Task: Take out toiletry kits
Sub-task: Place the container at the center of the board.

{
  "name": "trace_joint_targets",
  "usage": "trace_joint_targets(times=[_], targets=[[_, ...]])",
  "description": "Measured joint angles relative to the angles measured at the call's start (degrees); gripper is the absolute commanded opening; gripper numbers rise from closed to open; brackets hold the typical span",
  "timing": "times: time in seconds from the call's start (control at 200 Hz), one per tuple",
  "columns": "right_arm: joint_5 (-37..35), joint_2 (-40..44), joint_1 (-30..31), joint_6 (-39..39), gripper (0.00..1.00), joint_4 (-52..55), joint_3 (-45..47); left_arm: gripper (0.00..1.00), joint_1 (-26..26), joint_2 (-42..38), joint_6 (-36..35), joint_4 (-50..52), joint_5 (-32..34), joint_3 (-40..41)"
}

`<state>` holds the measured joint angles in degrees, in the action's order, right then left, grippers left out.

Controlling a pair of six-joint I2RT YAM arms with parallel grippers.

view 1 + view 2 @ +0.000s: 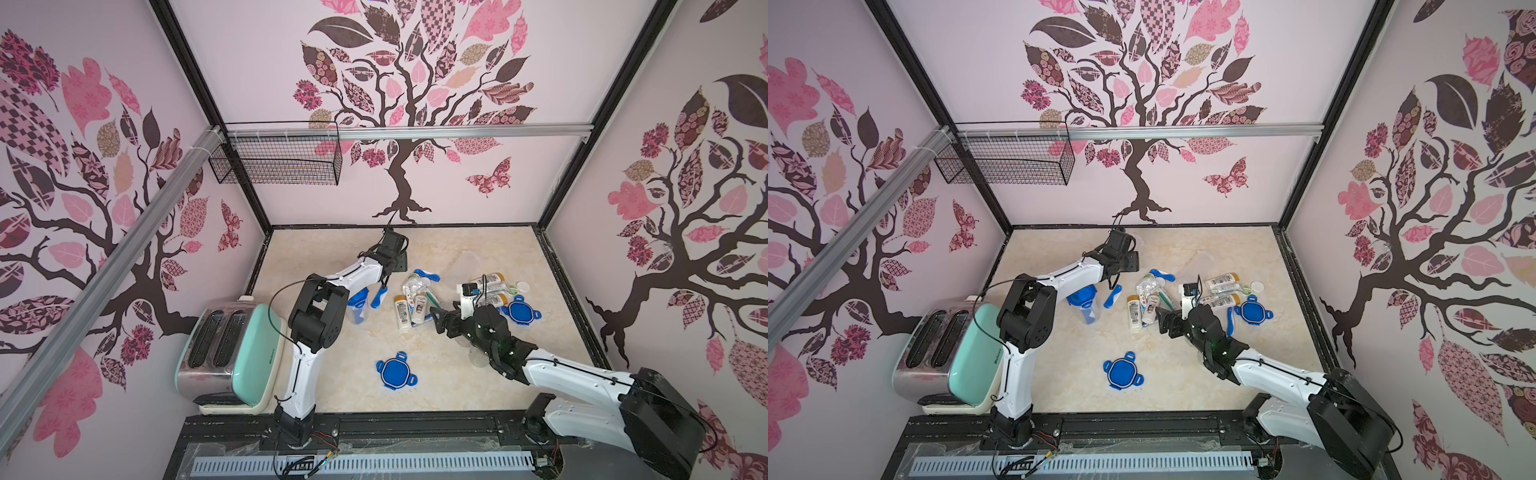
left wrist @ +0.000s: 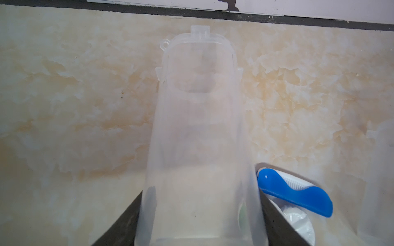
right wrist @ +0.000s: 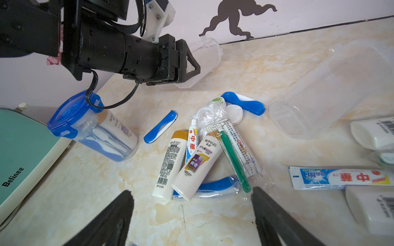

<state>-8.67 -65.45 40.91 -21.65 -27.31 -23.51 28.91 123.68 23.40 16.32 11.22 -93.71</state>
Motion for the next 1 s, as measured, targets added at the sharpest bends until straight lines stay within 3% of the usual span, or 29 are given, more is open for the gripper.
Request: trace_joint_targets(times=[0.415, 0.895, 1.0], targets=[[1.8, -1.9, 0.0, 0.0, 0.9, 0.0, 0.0, 0.71, 0.0, 0.8, 1.9, -3.3, -1.5, 2.0], [2.5, -2.2, 0.0, 0.0, 0.9, 0.0, -0.1, 0.78, 0.0, 3.5, 2.1, 2.5, -3.8, 2.0], [2.5, -2.6, 0.0, 0.0, 0.91, 0.0, -0.1, 0.83, 0.0, 3.5, 2.2, 3.0, -4.1, 2.0]])
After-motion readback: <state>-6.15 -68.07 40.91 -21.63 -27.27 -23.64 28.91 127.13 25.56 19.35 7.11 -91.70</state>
